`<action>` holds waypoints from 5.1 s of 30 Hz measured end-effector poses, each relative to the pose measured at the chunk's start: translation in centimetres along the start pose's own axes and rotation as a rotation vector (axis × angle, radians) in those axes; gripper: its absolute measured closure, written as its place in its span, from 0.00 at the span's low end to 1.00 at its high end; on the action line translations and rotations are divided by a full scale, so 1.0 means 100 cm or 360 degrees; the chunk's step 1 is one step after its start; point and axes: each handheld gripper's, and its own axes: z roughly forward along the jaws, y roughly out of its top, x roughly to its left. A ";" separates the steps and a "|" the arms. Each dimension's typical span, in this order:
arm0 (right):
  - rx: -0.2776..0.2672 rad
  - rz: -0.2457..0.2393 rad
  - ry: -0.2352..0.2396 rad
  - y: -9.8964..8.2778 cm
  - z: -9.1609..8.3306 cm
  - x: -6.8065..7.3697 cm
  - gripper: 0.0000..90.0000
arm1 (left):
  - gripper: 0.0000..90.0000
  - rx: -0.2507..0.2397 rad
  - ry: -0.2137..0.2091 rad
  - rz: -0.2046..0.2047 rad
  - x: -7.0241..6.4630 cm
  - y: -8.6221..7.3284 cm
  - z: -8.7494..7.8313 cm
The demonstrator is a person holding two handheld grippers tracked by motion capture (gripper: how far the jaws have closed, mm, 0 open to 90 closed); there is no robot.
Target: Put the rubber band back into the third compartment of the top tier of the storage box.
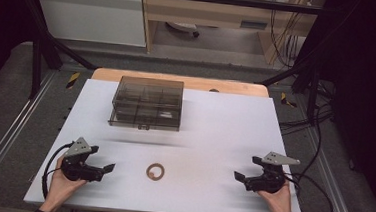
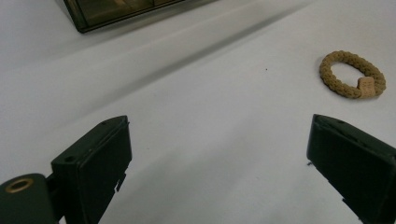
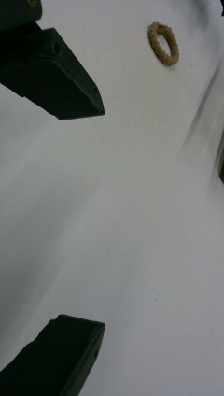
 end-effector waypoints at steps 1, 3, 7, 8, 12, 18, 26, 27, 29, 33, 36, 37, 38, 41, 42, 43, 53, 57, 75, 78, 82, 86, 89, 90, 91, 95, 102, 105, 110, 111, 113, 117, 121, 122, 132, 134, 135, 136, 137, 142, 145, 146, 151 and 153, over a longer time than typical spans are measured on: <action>0.0000 0.0000 0.0000 0.000 0.000 0.000 0.01 | 0.07 0.0000 -0.0002 0.0003 0.000 0.000 0.000; 0.0000 -0.0003 0.0003 0.000 0.000 0.000 0.01 | 0.07 -0.0007 -0.0006 0.0001 -0.001 0.001 0.000; 0.0004 -0.0009 0.0006 0.000 0.000 0.000 0.01 | 0.07 -0.0010 -0.0015 0.0002 -0.001 0.001 0.000; 0.0004 -0.0009 0.0005 0.000 0.000 0.000 0.01 | 0.07 -0.0008 -0.0015 0.0003 -0.001 0.001 0.000; 0.0008 -0.0010 0.0004 0.000 0.000 0.000 0.01 | 0.07 -0.0010 -0.0015 0.0005 -0.002 0.002 0.000; 0.0011 -0.0014 0.0008 0.000 0.000 0.000 0.01 | 0.07 -0.0011 -0.0021 -0.0010 -0.004 0.004 0.002; 0.0018 -0.0017 0.0004 -0.001 0.001 0.000 0.01 | 0.08 0.0006 -0.0037 -0.0006 -0.011 0.008 0.007; 0.0018 -0.0017 0.0004 0.000 0.001 0.001 0.01 | 0.07 0.0006 -0.0037 -0.0006 -0.011 0.008 0.007; 0.0017 -0.0017 0.0004 0.000 0.001 0.001 0.01 | 0.07 0.0012 -0.0038 -0.0006 -0.013 0.009 0.008; 0.0019 -0.0021 0.0007 -0.001 0.002 0.001 0.01 | 0.07 0.0019 -0.0043 -0.0004 -0.015 0.009 0.010; 0.0030 -0.0019 0.0011 -0.001 0.002 0.001 0.01 | 0.07 0.0031 -0.0046 0.0003 -0.017 0.010 0.012; 0.0032 -0.0028 0.0008 -0.001 0.002 0.001 0.01 | 0.08 0.0034 -0.0049 0.0002 -0.018 0.012 0.012; 0.0032 -0.0028 0.0008 -0.001 0.002 0.001 0.01 | 0.07 0.0034 -0.0049 0.0002 -0.018 0.012 0.012; 0.0034 -0.0024 0.0009 -0.001 0.002 0.001 0.01 | 0.07 0.0036 -0.0053 -0.0002 -0.021 0.014 0.014; 0.0034 -0.0025 0.0009 -0.001 0.002 0.001 0.01 | 0.07 0.0037 -0.0054 -0.0005 -0.022 0.016 0.015; 0.0035 -0.0024 0.0009 -0.001 0.002 0.002 0.01 | 0.08 0.0037 -0.0054 -0.0005 -0.022 0.016 0.015; 0.0035 -0.0029 0.0014 -0.001 0.003 0.002 0.01 | 0.07 0.0037 -0.0076 0.0015 -0.030 0.031 0.020; 0.0037 -0.0034 0.0016 -0.001 0.003 0.002 0.01 | 0.07 0.0032 -0.0084 0.0018 -0.032 0.038 0.022; 0.0049 -0.0044 0.0020 -0.002 0.004 0.002 0.01 | 0.08 0.0083 -0.0136 0.0042 -0.059 0.067 0.049; 0.0052 -0.0043 0.0019 -0.002 0.004 0.002 0.01 | 0.08 0.0096 -0.0150 0.0048 -0.066 0.068 0.055; 0.0053 -0.0039 0.0018 -0.002 0.004 0.002 0.01 | 0.11 0.0125 -0.0159 0.0080 -0.074 0.065 0.061; 0.0052 -0.0040 0.0019 -0.002 0.004 0.002 0.01 | 0.14 0.0138 -0.0163 0.0082 -0.077 0.064 0.065; 0.0053 -0.0038 0.0021 -0.002 0.004 0.002 0.01 | 0.17 0.0160 -0.0165 0.0074 -0.080 0.061 0.070; 0.0054 -0.0037 0.0020 -0.002 0.004 0.002 0.01 | 0.19 0.0165 -0.0166 0.0073 -0.081 0.060 0.071; 0.0055 -0.0040 0.0018 -0.002 0.004 0.002 0.01 | 0.20 0.0165 -0.0166 0.0073 -0.081 0.060 0.071; 0.0054 -0.0038 0.0021 -0.002 0.004 0.002 0.01 | 0.29 0.0168 -0.0173 0.0042 -0.082 0.058 0.074; 0.0061 -0.0041 0.0021 -0.002 0.005 0.002 0.01 | 0.42 0.0203 -0.0168 0.0021 -0.084 0.056 0.077; 0.0061 -0.0041 0.0021 -0.002 0.005 0.002 0.01 | 0.48 0.0214 -0.0154 0.0023 -0.087 0.054 0.079; 0.0062 -0.0040 0.0021 -0.002 0.005 0.002 0.01 | 0.57 0.0229 -0.0144 0.0024 -0.088 0.054 0.081; 0.0062 -0.0040 0.0021 -0.002 0.005 0.002 0.01 | 0.59 0.0232 -0.0141 0.0022 -0.089 0.053 0.081; 0.0062 -0.0040 0.0021 -0.002 0.005 0.002 0.01 | 0.63 0.0234 -0.0136 0.0019 -0.089 0.053 0.082; 0.0062 -0.0040 0.0021 -0.002 0.005 0.002 0.01 | 0.69 0.0244 -0.0129 0.0017 -0.091 0.052 0.083; 0.0062 -0.0039 0.0022 -0.002 0.005 0.002 0.01 | 0.72 0.0250 -0.0131 0.0006 -0.092 0.052 0.084; 0.0062 -0.0041 0.0022 -0.002 0.005 0.002 0.01 | 0.73 0.0250 -0.0127 0.0001 -0.092 0.051 0.085; 0.0066 -0.0040 0.0020 -0.002 0.005 0.002 0.01 | 0.84 0.0261 -0.0098 0.0009 -0.095 0.051 0.087; 0.0066 -0.0042 0.0020 -0.002 0.005 0.002 0.01 | 0.85 0.0266 -0.0093 0.0008 -0.095 0.051 0.087; 0.0066 -0.0041 0.0019 -0.002 0.005 0.002 0.01 | 0.85 0.0271 -0.0083 0.0006 -0.096 0.051 0.087; 0.0067 -0.0041 0.0018 -0.002 0.005 0.002 0.01 | 0.85 0.0272 -0.0080 0.0004 -0.096 0.051 0.087; 0.0067 -0.0041 0.0018 -0.002 0.005 0.002 0.01 | 0.86 0.0272 -0.0080 0.0004 -0.096 0.051 0.087; 0.0067 -0.0040 0.0018 -0.002 0.005 0.002 0.01 | 0.89 0.0279 -0.0067 0.0001 -0.096 0.050 0.088; 0.0066 -0.0041 0.0019 -0.002 0.005 0.002 0.01 | 0.89 0.0280 -0.0061 0.0000 -0.096 0.050 0.088; 0.0067 -0.0041 0.0019 -0.002 0.006 0.002 0.01 | 0.90 0.0279 -0.0055 0.0001 -0.096 0.050 0.088; 0.0067 -0.0040 0.0019 -0.002 0.005 0.002 0.01 | 0.91 0.0279 -0.0045 0.0010 -0.097 0.050 0.088; 0.0068 -0.0041 0.0019 -0.002 0.006 0.002 0.01 | 0.91 0.0278 -0.0039 0.0013 -0.097 0.050 0.089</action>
